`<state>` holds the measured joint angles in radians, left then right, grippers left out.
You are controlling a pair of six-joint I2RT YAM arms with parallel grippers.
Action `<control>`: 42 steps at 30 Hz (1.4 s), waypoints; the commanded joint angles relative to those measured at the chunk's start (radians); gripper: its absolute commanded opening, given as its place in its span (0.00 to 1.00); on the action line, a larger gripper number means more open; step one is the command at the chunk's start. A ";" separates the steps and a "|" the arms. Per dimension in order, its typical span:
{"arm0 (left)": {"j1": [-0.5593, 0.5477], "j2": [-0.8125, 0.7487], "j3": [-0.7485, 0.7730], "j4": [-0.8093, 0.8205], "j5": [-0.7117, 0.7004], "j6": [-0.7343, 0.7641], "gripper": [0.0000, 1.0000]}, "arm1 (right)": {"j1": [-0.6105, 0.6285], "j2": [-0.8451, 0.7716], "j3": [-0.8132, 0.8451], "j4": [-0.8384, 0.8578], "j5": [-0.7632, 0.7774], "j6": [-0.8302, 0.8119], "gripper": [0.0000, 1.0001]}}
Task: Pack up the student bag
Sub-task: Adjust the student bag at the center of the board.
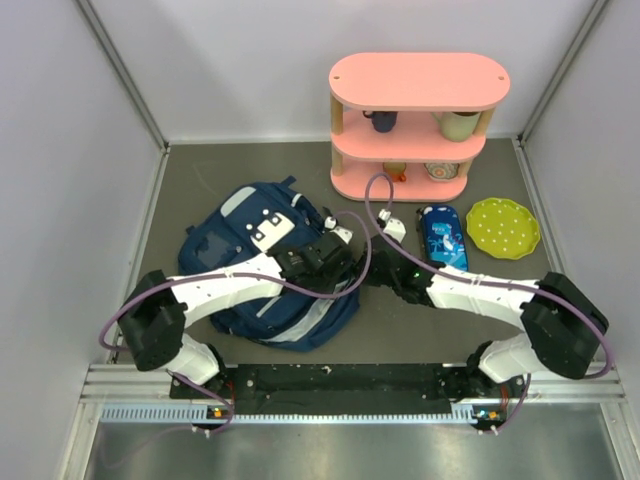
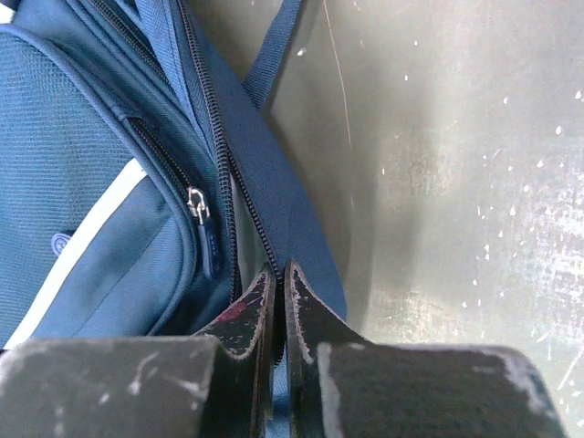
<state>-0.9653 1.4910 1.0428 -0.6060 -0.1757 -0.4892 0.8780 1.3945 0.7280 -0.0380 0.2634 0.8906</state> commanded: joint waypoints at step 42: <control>0.043 -0.294 -0.243 0.089 0.255 0.066 0.55 | -0.024 -0.405 -0.188 -0.138 -0.079 0.105 0.70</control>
<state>-0.9260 1.2465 0.8474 -0.4965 0.0364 -0.4179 0.8608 0.9974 0.5491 -0.1825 0.1902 0.9962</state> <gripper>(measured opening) 0.623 0.696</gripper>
